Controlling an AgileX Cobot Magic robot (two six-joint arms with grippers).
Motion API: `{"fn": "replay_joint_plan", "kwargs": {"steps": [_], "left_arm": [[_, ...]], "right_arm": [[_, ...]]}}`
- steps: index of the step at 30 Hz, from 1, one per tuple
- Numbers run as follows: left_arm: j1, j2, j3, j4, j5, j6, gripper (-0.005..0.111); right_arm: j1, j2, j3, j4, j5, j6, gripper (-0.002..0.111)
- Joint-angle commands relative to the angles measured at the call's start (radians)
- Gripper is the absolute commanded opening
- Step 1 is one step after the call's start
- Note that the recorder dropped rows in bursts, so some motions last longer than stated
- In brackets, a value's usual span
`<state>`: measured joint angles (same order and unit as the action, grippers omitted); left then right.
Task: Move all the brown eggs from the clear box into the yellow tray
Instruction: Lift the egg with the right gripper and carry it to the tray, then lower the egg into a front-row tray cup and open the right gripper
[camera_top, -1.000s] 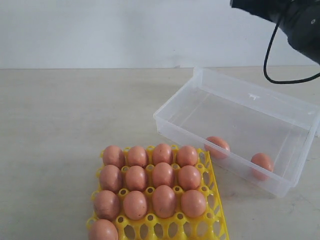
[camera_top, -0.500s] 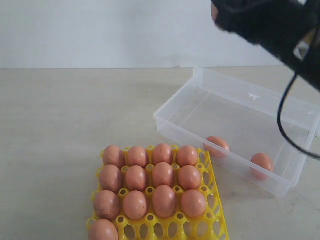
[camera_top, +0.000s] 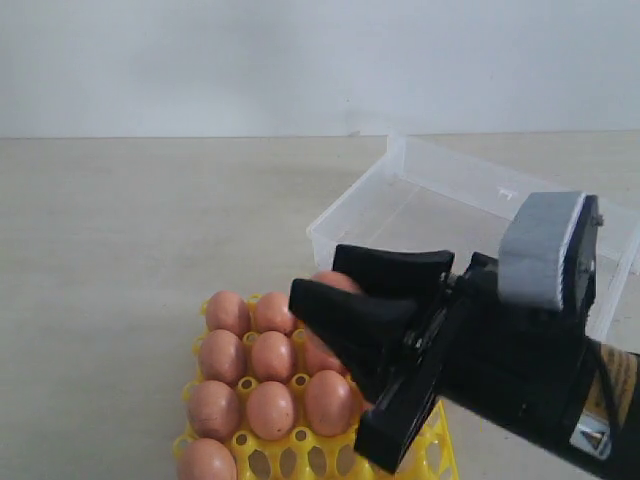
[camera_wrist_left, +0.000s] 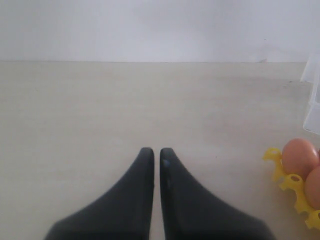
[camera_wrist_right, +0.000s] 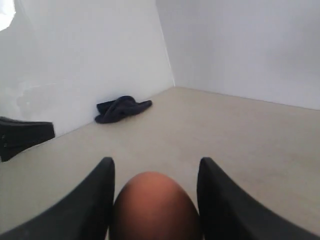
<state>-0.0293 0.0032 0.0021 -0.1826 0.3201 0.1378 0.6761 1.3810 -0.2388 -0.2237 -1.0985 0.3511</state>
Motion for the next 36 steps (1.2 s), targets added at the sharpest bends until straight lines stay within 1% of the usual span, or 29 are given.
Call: {"fn": "replay_joint_plan", "kwargs": {"steps": [1, 2, 4, 6, 8, 10, 13, 14, 18, 19, 24, 27, 30, 36], "left_arm": [[-0.004, -0.003, -0.002, -0.008, -0.009, -0.004, 0.004], [-0.004, -0.003, -0.002, -0.008, -0.009, -0.004, 0.004], [-0.004, -0.003, -0.002, -0.008, -0.009, -0.004, 0.004], [-0.004, -0.003, -0.002, -0.008, -0.009, -0.004, 0.004], [-0.004, -0.003, -0.002, -0.008, -0.009, -0.004, 0.004], [-0.004, -0.003, -0.002, -0.008, -0.009, -0.004, 0.004], [-0.004, -0.003, -0.002, -0.008, -0.009, -0.004, 0.004], [-0.004, -0.003, -0.002, -0.008, -0.009, -0.004, 0.004], [-0.004, -0.003, -0.002, -0.008, -0.009, -0.004, 0.004], [-0.004, -0.003, -0.002, -0.008, -0.009, -0.004, 0.004], [-0.004, -0.003, -0.002, -0.008, -0.009, -0.004, 0.004], [-0.004, -0.003, -0.002, -0.008, -0.009, -0.004, 0.004], [-0.004, -0.003, -0.002, -0.008, -0.009, -0.004, 0.004], [-0.004, -0.003, -0.002, -0.008, -0.009, -0.004, 0.004]], "right_arm": [[0.14, 0.055, 0.006, 0.139, -0.043, -0.086, 0.0], [0.164, 0.09, 0.006, 0.172, -0.069, -0.091, 0.0], [0.183, 0.151, -0.012, 0.177, -0.078, -0.091, 0.0], [0.183, 0.243, -0.058, 0.128, -0.062, -0.072, 0.0], [0.183, 0.325, -0.106, 0.127, -0.072, -0.014, 0.0], [0.183, 0.381, -0.152, 0.09, -0.072, 0.026, 0.0], [0.185, 0.427, -0.193, -0.035, -0.074, 0.076, 0.0], [0.188, 0.435, -0.195, -0.047, -0.072, 0.081, 0.0], [0.267, 0.458, -0.193, 0.107, -0.059, -0.03, 0.0], [0.302, 0.458, -0.193, 0.166, -0.059, -0.092, 0.0], [0.367, 0.461, -0.193, 0.311, -0.023, -0.174, 0.0], [0.394, 0.471, -0.193, 0.434, -0.031, -0.235, 0.0], [0.394, 0.481, -0.193, 0.484, -0.048, -0.238, 0.0], [0.394, 0.501, -0.193, 0.481, -0.054, -0.238, 0.0]]}}
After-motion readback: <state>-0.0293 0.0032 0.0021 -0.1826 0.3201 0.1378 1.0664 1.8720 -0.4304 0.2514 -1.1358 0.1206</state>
